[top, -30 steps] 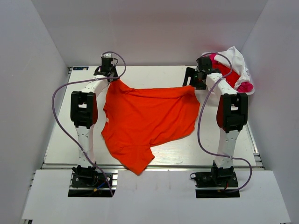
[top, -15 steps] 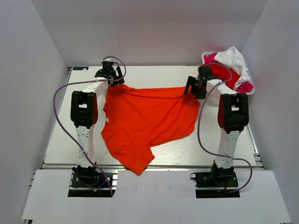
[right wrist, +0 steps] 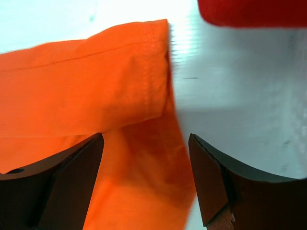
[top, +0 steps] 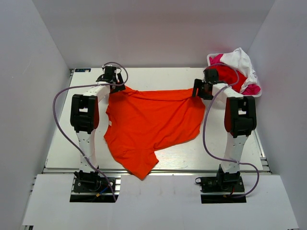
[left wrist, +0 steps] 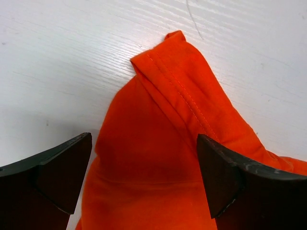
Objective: Fold and stack the t-shirts
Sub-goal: Flatten out the tshirt
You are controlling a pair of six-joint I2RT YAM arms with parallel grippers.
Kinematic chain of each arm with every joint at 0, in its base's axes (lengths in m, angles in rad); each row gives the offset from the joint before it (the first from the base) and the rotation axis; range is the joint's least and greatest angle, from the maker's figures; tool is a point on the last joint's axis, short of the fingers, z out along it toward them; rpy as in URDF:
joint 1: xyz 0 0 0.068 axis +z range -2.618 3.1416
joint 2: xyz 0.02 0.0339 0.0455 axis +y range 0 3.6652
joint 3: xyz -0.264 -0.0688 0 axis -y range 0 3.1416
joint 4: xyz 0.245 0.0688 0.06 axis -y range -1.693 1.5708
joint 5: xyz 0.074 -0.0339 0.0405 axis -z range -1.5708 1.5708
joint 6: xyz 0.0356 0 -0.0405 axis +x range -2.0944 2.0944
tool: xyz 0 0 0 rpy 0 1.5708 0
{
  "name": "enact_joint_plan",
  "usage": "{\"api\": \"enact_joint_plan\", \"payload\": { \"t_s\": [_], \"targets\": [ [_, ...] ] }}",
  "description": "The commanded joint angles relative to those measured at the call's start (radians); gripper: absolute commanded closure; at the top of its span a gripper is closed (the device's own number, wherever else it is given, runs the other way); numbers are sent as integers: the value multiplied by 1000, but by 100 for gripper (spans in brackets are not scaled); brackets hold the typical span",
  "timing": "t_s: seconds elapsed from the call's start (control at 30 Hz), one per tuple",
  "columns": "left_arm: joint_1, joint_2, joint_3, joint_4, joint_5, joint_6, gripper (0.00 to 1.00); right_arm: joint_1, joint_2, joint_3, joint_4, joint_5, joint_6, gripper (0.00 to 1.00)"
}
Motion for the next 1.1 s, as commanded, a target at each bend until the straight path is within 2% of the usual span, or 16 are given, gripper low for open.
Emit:
{"api": "enact_joint_plan", "payload": {
  "t_s": [0.0,0.13,0.47,0.57,0.63,0.7,0.9,1.0,1.07],
  "targets": [
    [21,-96,10,-25,-32,-7,0,-4,-27,-16,46,112,-153,23],
    [21,-87,21,-14,-2,3,0,-1,-28,-59,128,120,-303,23],
    [31,-27,87,-14,27,3,0,1,7,-52,192,129,-322,24],
    [31,-27,87,-3,27,3,0,2,34,-18,177,129,-328,31],
    [31,-27,87,-3,18,3,0,4,50,0,172,128,-331,31],
    [31,-27,87,-3,18,3,0,5,60,7,162,97,-343,36],
    [31,-27,87,-3,18,3,0,13,61,-7,158,-1,-409,37],
    [31,-18,87,-3,18,3,0,18,54,-15,171,11,-409,37],
    [31,-18,87,-3,18,-7,0,21,54,-15,188,39,-405,43]
  ]
}}
